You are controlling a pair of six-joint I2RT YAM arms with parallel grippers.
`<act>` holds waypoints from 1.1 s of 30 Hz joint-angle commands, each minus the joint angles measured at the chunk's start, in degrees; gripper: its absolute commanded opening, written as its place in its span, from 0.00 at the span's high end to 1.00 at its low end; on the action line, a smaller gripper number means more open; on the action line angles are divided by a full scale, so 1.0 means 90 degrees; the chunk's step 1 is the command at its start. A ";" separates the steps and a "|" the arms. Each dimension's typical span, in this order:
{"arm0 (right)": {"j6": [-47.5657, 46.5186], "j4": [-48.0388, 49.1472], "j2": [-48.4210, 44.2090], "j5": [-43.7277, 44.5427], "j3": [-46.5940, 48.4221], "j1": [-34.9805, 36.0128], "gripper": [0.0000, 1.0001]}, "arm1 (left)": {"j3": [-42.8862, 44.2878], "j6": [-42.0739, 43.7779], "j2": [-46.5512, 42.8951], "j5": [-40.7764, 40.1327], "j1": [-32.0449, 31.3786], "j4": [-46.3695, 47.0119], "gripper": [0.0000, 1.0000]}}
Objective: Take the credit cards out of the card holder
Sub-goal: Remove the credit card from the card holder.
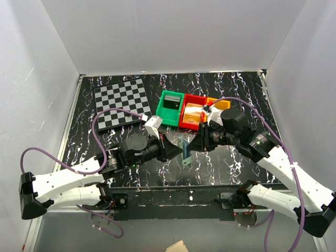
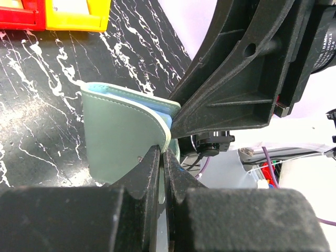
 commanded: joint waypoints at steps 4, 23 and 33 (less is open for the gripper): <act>0.0048 0.0254 -0.0019 -0.0157 0.0089 -0.0022 0.57 | 0.0362 -0.0087 -0.0179 0.0054 -0.0099 0.0380 1.00; -0.0098 0.0021 0.0099 -0.0236 0.0274 -0.0022 0.99 | 0.0226 -0.0097 -0.0482 0.0103 -0.0108 0.0712 1.00; -0.0498 -0.1160 0.0323 0.0232 0.1124 -0.0022 0.99 | -0.0711 -0.0399 -0.0794 -0.0005 -0.0108 0.1268 0.23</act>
